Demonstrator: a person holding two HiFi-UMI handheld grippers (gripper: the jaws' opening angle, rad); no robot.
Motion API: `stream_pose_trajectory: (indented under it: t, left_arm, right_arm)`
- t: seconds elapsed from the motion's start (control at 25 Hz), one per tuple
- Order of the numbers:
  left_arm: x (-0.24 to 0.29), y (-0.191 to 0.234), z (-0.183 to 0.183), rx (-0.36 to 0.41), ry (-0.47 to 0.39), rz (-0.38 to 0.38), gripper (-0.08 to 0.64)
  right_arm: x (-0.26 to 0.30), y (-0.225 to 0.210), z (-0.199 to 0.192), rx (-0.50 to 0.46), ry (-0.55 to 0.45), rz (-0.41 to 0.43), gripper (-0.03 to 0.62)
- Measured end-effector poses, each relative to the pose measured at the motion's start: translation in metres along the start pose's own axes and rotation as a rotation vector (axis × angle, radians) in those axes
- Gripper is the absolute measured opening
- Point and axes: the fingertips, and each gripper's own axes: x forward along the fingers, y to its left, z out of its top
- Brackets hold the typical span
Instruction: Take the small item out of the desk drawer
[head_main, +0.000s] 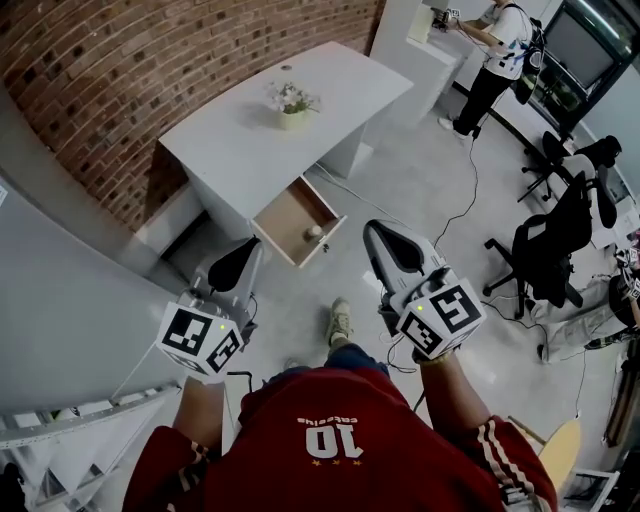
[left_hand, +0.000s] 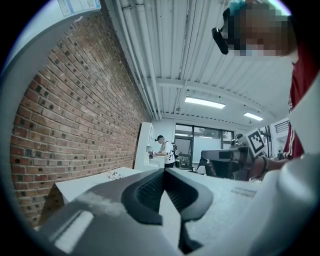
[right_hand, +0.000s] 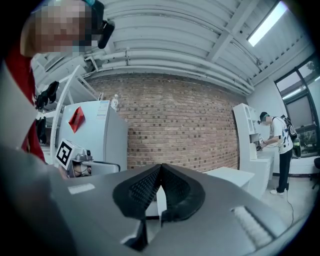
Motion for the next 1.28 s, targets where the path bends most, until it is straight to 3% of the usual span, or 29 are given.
stream_pose_trajectory:
  t: [0.4,0.76,1.04,1.28]
  left_arm:
    - [0.056,0.012,0.004,0.048,0.022,-0.002,0.003]
    - [0.141,0.045,-0.006,0.089,0.064,0.015,0.003]
    - [0.180,0.061,-0.019,0.145,0.090,0.019,0.003]
    - [0.193,0.056,-0.023,0.185,0.102,-0.010,0.084]
  right_arm:
    - [0.040,-0.061,-0.010,0.033,-0.008,0.038,-0.007]
    - [0.111,-0.128,-0.005,0.035,-0.028,0.142,-0.008]
    - [0.135,-0.151,-0.008,0.066,-0.027,0.158,-0.006]
    - [0.128,-0.158,-0.015,0.079,-0.007,0.134,-0.006]
